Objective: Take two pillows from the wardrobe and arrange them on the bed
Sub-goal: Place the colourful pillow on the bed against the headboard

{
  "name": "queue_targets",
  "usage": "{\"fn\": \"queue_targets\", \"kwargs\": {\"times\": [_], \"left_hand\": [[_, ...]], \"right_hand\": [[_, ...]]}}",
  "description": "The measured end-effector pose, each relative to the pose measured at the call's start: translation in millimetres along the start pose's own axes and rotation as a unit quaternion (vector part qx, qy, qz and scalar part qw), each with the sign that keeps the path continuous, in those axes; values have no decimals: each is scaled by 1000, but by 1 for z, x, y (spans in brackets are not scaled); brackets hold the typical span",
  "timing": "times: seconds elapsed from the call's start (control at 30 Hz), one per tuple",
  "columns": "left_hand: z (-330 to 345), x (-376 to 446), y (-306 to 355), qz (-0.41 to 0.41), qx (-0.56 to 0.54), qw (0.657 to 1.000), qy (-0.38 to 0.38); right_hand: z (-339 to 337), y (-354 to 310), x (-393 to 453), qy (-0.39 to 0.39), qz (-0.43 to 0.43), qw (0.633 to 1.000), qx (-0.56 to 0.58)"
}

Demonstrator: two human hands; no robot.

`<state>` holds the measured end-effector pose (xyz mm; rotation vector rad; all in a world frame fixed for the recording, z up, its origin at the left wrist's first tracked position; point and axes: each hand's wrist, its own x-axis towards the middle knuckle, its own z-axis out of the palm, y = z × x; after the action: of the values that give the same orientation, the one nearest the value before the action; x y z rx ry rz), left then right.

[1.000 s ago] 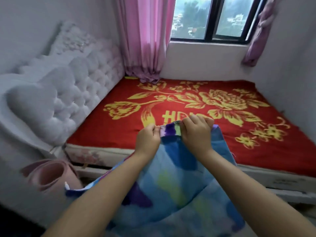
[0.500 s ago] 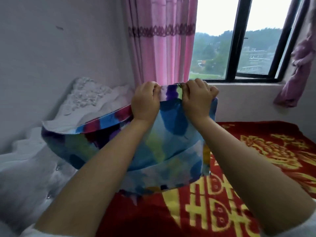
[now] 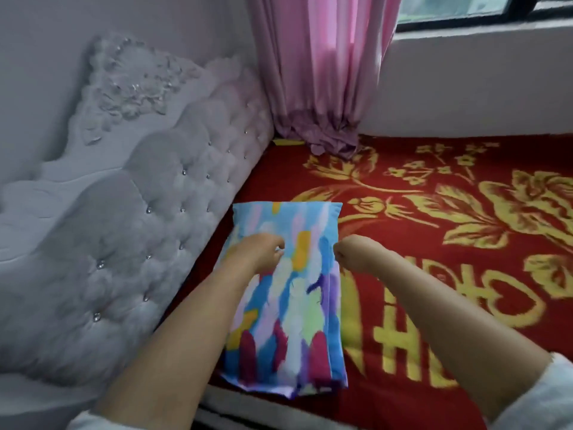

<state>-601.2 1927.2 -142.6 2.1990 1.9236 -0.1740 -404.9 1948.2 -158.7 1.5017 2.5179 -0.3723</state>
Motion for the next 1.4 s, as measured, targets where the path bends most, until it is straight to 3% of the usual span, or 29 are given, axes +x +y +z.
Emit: {"fn": "queue_targets", "kwargs": {"times": [0.17, 0.33, 0.47, 0.6, 0.7, 0.77, 0.87, 0.97, 1.1, 1.23, 1.3, 1.4], "left_hand": [[47, 37, -33, -49, 22, 997, -48], [112, 60, -96, -115, 21, 988, -104], [166, 88, -152, -163, -5, 980, -117], [224, 105, -204, -243, -84, 956, -144], [271, 110, -239, -300, -131, 929, -170], [296, 114, -254, -292, -120, 936, -158], [320, 124, -261, -260, -93, 956, -95], [341, 134, -264, -216, -82, 971, -66], [339, 135, -264, -254, -184, 950, 12], [297, 136, -246, -320, -328, 886, 72], [262, 144, -246, -314, -332, 882, 112], [193, 163, -255, -282, -273, 914, 102]], "right_hand": [[54, -19, 64, -62, -2, 998, -2], [132, -30, 108, -101, 56, 993, 26], [189, -48, 146, -113, 176, 972, 102], [243, -71, 175, -137, 336, 914, 184], [279, -88, 192, -82, 432, 880, 177], [298, -94, 205, -42, 472, 868, 147], [320, -95, 221, -35, 461, 882, 87], [333, -94, 229, 20, 408, 909, 85], [323, -94, 223, 106, 356, 920, 125], [282, -99, 216, 237, 321, 906, 139], [251, -95, 219, 276, 307, 902, 130], [193, -91, 224, 290, 327, 885, 163]]}}
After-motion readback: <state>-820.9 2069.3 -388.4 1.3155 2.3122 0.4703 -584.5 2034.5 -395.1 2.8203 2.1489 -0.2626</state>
